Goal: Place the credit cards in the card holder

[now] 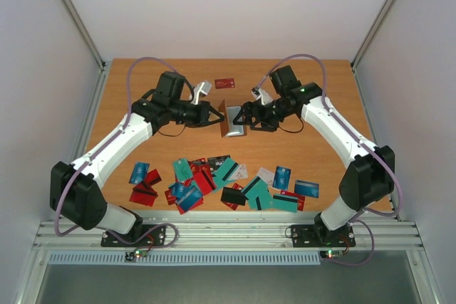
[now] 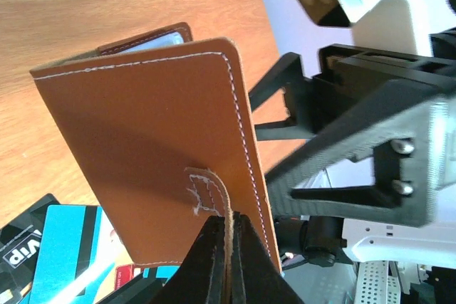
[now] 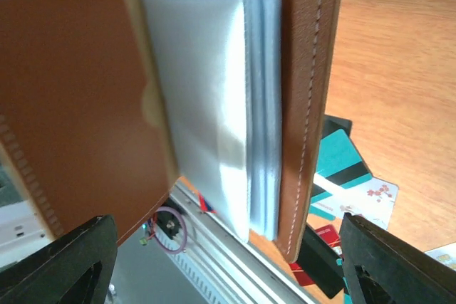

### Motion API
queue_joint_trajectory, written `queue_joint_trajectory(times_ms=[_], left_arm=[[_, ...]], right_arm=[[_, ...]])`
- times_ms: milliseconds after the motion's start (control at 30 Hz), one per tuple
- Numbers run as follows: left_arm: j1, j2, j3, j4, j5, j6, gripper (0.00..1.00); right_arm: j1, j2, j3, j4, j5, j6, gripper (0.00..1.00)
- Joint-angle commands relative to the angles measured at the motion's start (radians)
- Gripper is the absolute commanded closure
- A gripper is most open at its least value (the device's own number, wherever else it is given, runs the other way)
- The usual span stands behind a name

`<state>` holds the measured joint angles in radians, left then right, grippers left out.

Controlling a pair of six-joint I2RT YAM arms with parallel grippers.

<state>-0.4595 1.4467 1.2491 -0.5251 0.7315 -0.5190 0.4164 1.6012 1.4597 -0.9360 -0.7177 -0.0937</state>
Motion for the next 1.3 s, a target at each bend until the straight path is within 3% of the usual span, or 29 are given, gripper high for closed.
queue_joint_trajectory(times_ms=[0,267,667,867,1267], left_arm=[[0.002,-0.003,0.015,0.074,0.072,0.015,1.00],[0.002,0.008,0.009,0.141,0.150,-0.013,1.00],[0.004,0.015,0.015,0.182,0.195,-0.048,1.00],[0.004,0.022,0.019,0.203,0.215,-0.064,1.00],[0.004,0.019,0.017,0.231,0.231,-0.089,1.00]], right_arm=[[0.005,0.023,0.017,-0.021,0.057,-0.034,0.12],[-0.034,0.033,-0.060,0.109,-0.099,-0.016,0.15],[-0.209,-0.046,-0.290,0.467,-0.460,0.162,0.35],[-0.214,-0.051,-0.318,0.519,-0.473,0.184,0.42],[-0.248,-0.045,-0.337,0.454,-0.449,0.114,0.59]])
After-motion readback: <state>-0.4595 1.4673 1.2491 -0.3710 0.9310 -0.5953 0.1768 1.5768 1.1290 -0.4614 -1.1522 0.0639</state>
